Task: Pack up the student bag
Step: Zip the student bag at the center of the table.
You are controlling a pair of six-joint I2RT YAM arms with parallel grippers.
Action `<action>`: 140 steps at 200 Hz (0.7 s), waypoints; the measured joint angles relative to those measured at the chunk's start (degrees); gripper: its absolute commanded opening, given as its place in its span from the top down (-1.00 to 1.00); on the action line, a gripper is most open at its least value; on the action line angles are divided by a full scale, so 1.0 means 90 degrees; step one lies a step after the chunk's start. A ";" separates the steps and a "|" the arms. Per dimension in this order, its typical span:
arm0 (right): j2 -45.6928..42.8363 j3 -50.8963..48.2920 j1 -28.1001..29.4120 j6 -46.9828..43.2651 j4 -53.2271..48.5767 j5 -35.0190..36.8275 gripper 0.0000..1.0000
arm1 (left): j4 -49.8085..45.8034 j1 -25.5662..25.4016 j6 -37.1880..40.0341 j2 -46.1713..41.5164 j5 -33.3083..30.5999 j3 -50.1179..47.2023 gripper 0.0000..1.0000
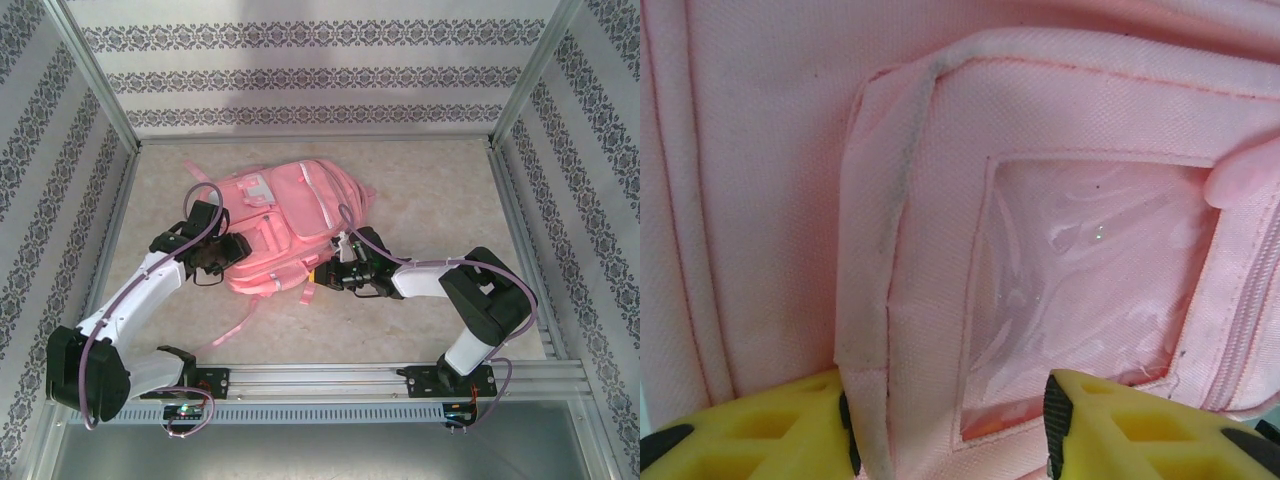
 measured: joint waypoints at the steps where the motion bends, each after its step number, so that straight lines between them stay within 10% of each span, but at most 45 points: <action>1: 0.0000 0.0000 0.0002 0.0000 0.0000 0.0002 1.00 | 0.0000 0.0000 0.0007 0.0000 -0.0002 0.0000 0.21; 39: 0.0000 0.0005 0.0010 0.0007 -0.0036 0.0066 1.00 | -0.0002 0.0036 0.0267 0.0017 -0.0138 0.0002 1.00; 140: -0.0015 -0.0364 -0.0614 0.0175 0.0549 -0.0675 1.00 | -0.0002 -0.0010 0.0478 0.0279 -0.0500 0.0199 1.00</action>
